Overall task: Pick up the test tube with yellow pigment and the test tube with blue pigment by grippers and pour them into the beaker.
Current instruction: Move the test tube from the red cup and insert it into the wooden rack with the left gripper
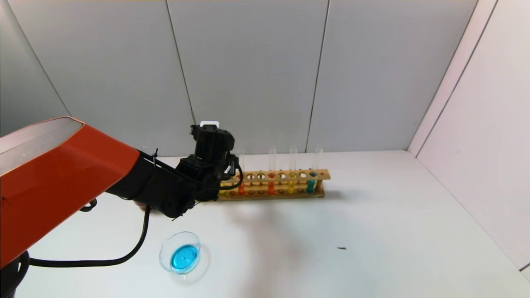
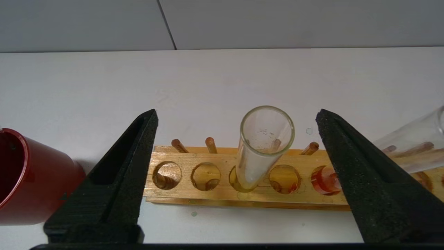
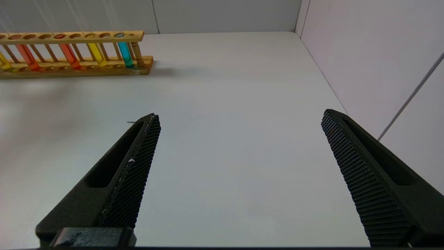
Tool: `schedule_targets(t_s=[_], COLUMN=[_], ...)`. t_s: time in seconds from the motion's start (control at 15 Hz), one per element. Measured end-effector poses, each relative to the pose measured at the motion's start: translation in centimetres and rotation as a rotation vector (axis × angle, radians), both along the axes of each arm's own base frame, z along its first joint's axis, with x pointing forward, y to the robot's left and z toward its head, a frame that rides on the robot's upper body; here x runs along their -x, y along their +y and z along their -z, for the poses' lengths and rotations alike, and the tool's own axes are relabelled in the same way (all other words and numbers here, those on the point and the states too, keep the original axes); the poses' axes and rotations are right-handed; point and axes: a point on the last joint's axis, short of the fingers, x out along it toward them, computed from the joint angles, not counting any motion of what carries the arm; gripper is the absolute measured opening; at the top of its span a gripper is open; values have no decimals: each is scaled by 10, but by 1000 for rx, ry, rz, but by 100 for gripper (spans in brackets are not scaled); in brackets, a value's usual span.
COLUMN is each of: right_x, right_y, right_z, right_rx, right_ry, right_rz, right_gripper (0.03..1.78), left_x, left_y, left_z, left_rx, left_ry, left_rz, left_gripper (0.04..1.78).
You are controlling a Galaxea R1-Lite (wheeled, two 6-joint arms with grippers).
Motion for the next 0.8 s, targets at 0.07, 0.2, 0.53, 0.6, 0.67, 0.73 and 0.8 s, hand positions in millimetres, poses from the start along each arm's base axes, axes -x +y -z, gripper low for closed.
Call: schedule_targets(t_s=[0.07, 0.2, 0.53, 0.6, 0.67, 0.73, 0.8], right_x=[0, 0, 0, 0, 0, 0, 0], right_y=[0, 0, 0, 0, 0, 0, 0], right_z=[0, 0, 0, 0, 0, 0, 0], right_rx=[0, 0, 0, 0, 0, 0, 0], right_ry=[0, 0, 0, 0, 0, 0, 0], right_rz=[0, 0, 0, 0, 0, 0, 0], right_gripper=[170, 170, 170, 170, 170, 170, 170], left_x=[0, -1, -2, -1, -1, -1, -1], left_y=[0, -1, -1, -2, -2, -2, -2], left_z=[0, 0, -1, -1, 0, 0, 0], left_rx=[-1, -7, -5, -5, -6, -7, -7], left_ry=[1, -1, -6, -5, -4, -3, -2], left_rz=[0, 2, 3, 5, 4, 5, 5], left_gripper=[146, 116, 35, 33, 33, 33, 33])
